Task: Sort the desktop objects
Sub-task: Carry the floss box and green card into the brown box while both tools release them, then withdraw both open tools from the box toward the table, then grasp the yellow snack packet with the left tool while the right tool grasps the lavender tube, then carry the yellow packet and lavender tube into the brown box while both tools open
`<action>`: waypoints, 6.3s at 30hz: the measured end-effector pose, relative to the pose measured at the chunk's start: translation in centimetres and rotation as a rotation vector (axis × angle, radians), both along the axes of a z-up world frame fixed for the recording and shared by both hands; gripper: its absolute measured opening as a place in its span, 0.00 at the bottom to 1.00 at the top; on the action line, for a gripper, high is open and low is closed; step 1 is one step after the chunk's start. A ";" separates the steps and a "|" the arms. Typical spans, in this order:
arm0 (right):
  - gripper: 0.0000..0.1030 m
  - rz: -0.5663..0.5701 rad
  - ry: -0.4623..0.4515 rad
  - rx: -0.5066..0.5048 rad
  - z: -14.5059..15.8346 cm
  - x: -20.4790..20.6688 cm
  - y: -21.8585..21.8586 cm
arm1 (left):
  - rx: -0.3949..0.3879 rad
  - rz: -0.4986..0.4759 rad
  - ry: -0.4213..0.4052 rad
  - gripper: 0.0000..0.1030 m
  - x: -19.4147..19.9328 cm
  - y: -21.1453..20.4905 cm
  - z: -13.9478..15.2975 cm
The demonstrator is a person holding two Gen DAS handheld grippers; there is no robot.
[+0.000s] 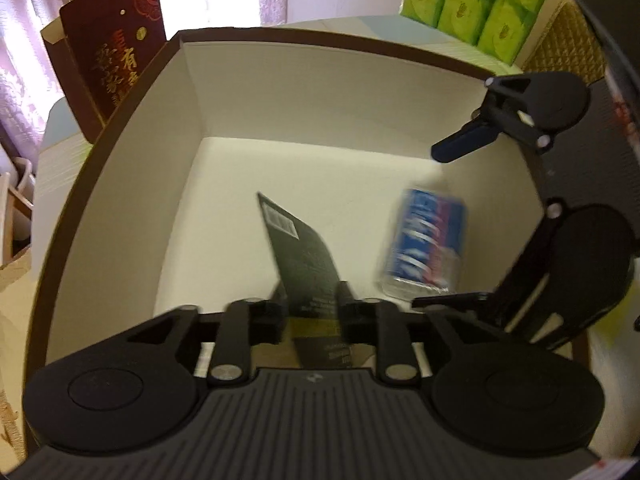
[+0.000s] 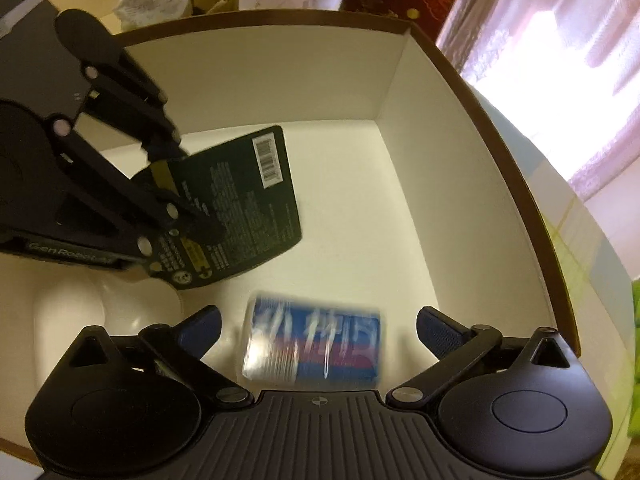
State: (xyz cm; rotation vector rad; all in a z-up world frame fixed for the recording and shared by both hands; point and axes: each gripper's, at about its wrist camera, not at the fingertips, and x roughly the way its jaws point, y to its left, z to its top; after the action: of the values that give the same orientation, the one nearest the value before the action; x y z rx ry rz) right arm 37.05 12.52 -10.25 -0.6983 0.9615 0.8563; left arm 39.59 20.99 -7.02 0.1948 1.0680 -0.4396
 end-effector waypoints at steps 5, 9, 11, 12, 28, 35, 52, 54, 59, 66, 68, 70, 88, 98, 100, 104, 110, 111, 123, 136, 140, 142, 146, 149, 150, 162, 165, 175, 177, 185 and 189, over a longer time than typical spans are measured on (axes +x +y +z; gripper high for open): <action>0.98 0.000 -0.009 0.011 0.5 0.0 0.1 | 0.016 0.021 -0.007 0.47 -0.3 0.3 0.3; 0.98 0.005 -0.012 0.018 0.9 -1.1 -0.6 | 0.019 0.038 -0.013 0.48 -0.6 0.4 0.8; 0.98 0.008 -0.010 0.022 0.9 -1.7 -0.6 | 0.022 0.046 -0.016 0.53 -0.7 0.4 1.0; 0.98 0.008 -0.011 0.025 1.1 -1.9 -0.7 | 0.025 0.051 -0.018 0.54 -0.8 0.5 1.1; 0.98 -0.002 -0.047 0.131 4.2 -4.4 -3.1 | 0.010 0.166 -0.064 0.83 -3.4 1.9 5.3; 0.98 -0.033 -0.082 0.229 7.5 -6.0 -5.2 | 0.022 0.225 -0.159 0.88 -6.4 2.2 9.0; 0.98 -0.176 -0.089 0.473 12.7 -16.1 -17.6 | -0.133 0.244 -0.328 0.86 -21.1 -1.4 14.1; 0.98 -0.229 -0.076 0.468 12.1 -17.1 -19.6 | -0.152 0.223 -0.319 0.85 -22.7 -2.5 13.7; 0.98 -0.383 0.006 0.461 9.9 -19.3 -24.5 | -0.242 0.213 -0.233 0.81 -25.4 -4.9 11.8; 0.98 -0.566 0.121 0.408 6.4 -22.0 -30.4 | -0.184 0.121 -0.170 0.66 -27.0 -9.2 7.7; 0.98 -0.602 0.143 0.394 5.6 -22.7 -31.5 | -0.175 0.111 -0.140 0.59 -27.0 -10.2 6.1; 0.98 -0.628 0.158 0.386 5.0 -23.3 -32.4 | -0.224 0.137 -0.078 0.54 -26.7 -10.5 4.3; 0.98 -0.687 0.189 0.322 3.1 -23.5 -36.1 | -0.687 0.713 0.129 0.51 -22.6 -9.3 -4.2; 0.98 -0.675 0.212 0.290 2.0 -22.5 -37.9 | -0.766 0.866 0.141 0.20 -20.7 -9.2 -7.3; 0.98 -0.671 0.217 0.288 1.9 -22.3 -38.2 | -0.770 0.877 0.147 0.12 -20.9 -9.1 -7.8; 0.98 -0.664 0.227 0.282 1.6 -22.1 -38.6 | -0.831 0.867 0.137 0.00 -22.0 -8.6 -7.9; 0.98 -0.655 0.206 0.293 1.3 -21.3 -38.6 | -0.826 0.825 0.140 0.00 -25.2 -7.6 -6.9; 0.98 -0.657 0.200 0.297 1.2 -21.0 -38.6 | -0.825 0.828 0.150 0.00 -26.0 -7.2 -6.9; 0.75 -0.889 0.089 0.422 1.3 -12.7 -37.3 | -0.848 0.884 0.184 0.00 -29.8 -5.3 -7.1; 0.31 -0.824 -0.019 0.237 -1.3 -10.2 -33.6 | -0.848 0.872 0.210 0.00 -29.8 -4.6 -7.4; 0.31 -0.726 -0.037 0.207 -1.5 -12.6 -34.4 | -0.840 0.862 0.215 0.00 -29.6 -4.4 -7.4; 0.31 -0.706 -0.035 0.208 -1.6 -13.8 -34.8 | -0.836 0.858 0.216 0.00 -29.5 -4.4 -7.5; 0.30 -0.681 -0.026 0.203 -1.4 -15.4 -35.1 | -0.848 0.840 0.222 0.00 -29.1 -4.5 -7.7; 0.30 -0.697 0.004 0.218 -1.1 -16.2 -35.5 | -0.848 0.806 0.215 0.00 -28.9 -4.8 -7.1; 0.30 -0.705 0.014 0.226 -1.0 -16.5 -35.7 | -0.841 0.794 0.210 0.00 -28.9 -4.9 -6.8; 0.30 -0.757 0.104 0.326 0.5 -19.1 -37.0 | -0.808 0.683 0.154 0.00 -29.5 -5.4 -3.3; 0.30 -0.765 0.108 0.356 1.3 -19.2 -36.9 | -0.810 0.654 0.129 0.00 -29.8 -5.3 -2.0; 0.30 -0.704 0.106 0.437 4.6 -20.0 -34.5 | -0.872 0.604 0.037 0.00 -30.7 -4.6 2.4; 0.30 -0.679 0.112 0.450 5.2 -20.3 -33.6 | -0.876 0.594 0.021 0.00 -30.7 -4.3 3.2; 0.30 -0.540 0.150 0.512 7.3 -22.1 -28.6 | -0.893 0.587 -0.012 0.00 -31.0 -2.8 5.0; 0.30 -0.478 0.158 0.539 8.2 -22.4 -26.2 | -0.898 0.587 -0.026 0.00 -30.7 -1.8 5.7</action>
State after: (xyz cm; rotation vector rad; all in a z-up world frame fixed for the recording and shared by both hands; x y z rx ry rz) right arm 14.63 -13.70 -2.01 0.0662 0.9281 0.7009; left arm 8.91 19.19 -1.31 -0.8849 0.7659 -0.3403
